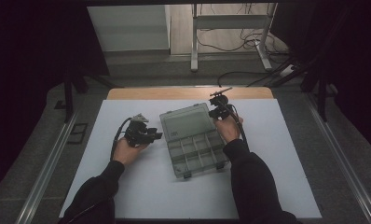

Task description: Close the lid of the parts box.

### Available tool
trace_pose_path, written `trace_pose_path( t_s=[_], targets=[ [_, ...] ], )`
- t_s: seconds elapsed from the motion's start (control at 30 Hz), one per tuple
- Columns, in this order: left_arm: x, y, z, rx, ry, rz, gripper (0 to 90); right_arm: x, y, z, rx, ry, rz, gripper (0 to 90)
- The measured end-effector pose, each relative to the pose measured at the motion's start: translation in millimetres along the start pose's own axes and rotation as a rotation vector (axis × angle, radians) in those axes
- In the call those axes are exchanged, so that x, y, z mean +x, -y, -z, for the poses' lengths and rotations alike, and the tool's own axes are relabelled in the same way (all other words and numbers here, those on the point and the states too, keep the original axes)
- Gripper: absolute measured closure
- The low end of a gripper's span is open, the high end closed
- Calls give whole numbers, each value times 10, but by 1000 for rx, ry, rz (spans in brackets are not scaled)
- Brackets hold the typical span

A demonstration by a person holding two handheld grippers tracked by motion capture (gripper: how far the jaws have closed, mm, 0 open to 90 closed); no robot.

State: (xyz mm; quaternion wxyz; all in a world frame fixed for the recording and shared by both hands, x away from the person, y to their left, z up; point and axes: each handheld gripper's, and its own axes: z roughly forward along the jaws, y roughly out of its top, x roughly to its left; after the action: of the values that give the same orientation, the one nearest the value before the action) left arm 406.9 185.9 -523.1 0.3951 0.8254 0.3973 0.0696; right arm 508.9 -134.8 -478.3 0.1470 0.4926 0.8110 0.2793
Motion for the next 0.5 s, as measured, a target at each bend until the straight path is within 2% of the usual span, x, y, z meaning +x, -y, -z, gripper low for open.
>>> trace_pose_path(
  t_s=[0.13, 0.2, 0.47, 0.5],
  targets=[
    [-18, 10, -73, 31, 5, -8, 845, -18, 17, 3, -7, -6, -7, 879],
    [-23, 12, -104, 46, 10, -11, 887, -24, 26, 3, -11, -9, -10, 879],
    [-23, 9, -203, 69, 14, -16, 900, -27, 36, 10, -22, -14, -17, 879],
    [-22, 9, -225, 59, 17, -7, 900, -28, 36, 12, -23, -14, -17, 879]
  ],
)
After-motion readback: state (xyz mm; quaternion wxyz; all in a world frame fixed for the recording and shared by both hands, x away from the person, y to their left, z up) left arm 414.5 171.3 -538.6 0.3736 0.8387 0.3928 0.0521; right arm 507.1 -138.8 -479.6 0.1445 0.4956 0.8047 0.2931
